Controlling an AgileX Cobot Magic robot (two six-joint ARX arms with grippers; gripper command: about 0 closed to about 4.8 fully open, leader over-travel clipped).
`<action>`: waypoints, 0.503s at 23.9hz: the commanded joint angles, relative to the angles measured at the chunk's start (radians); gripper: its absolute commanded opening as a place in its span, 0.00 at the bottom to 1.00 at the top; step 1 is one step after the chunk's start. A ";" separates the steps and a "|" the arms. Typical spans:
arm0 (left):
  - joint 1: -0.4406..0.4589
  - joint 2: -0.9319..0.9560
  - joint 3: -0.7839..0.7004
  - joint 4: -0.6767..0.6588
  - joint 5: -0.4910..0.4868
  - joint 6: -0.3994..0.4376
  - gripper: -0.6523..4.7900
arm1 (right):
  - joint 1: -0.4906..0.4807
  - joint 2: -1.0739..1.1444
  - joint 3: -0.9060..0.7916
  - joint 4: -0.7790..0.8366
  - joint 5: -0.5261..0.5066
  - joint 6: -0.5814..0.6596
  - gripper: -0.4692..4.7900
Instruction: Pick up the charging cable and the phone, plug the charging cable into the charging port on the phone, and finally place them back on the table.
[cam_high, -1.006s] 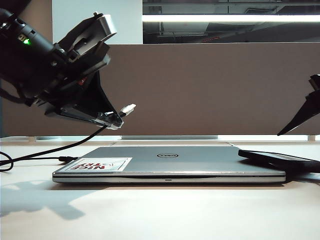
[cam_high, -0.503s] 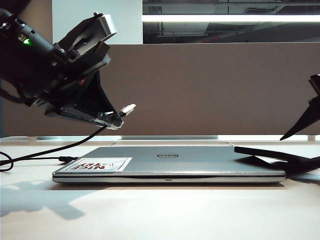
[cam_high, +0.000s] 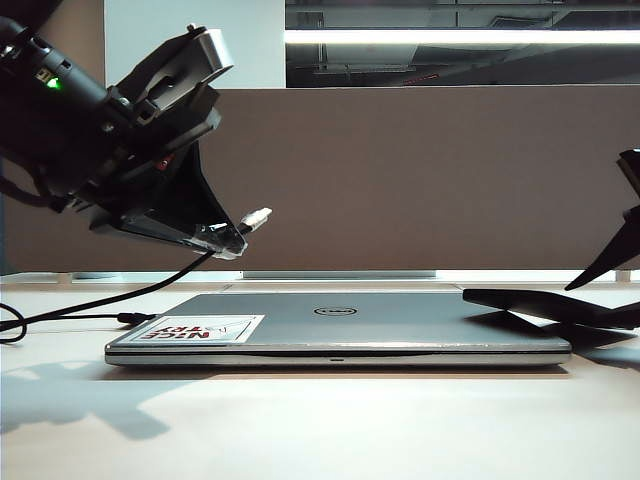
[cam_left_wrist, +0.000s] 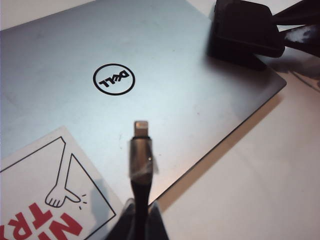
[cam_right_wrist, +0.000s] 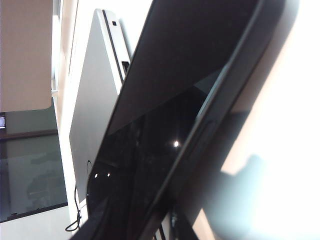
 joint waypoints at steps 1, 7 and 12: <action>0.000 -0.002 0.003 0.013 0.001 0.001 0.11 | -0.001 0.013 -0.013 -0.064 0.047 -0.001 0.39; 0.000 -0.002 0.003 0.013 0.001 0.001 0.11 | 0.000 0.013 -0.013 -0.064 0.080 0.000 0.36; 0.000 -0.002 0.003 0.013 0.001 0.001 0.11 | 0.000 0.013 -0.013 -0.064 0.104 0.000 0.37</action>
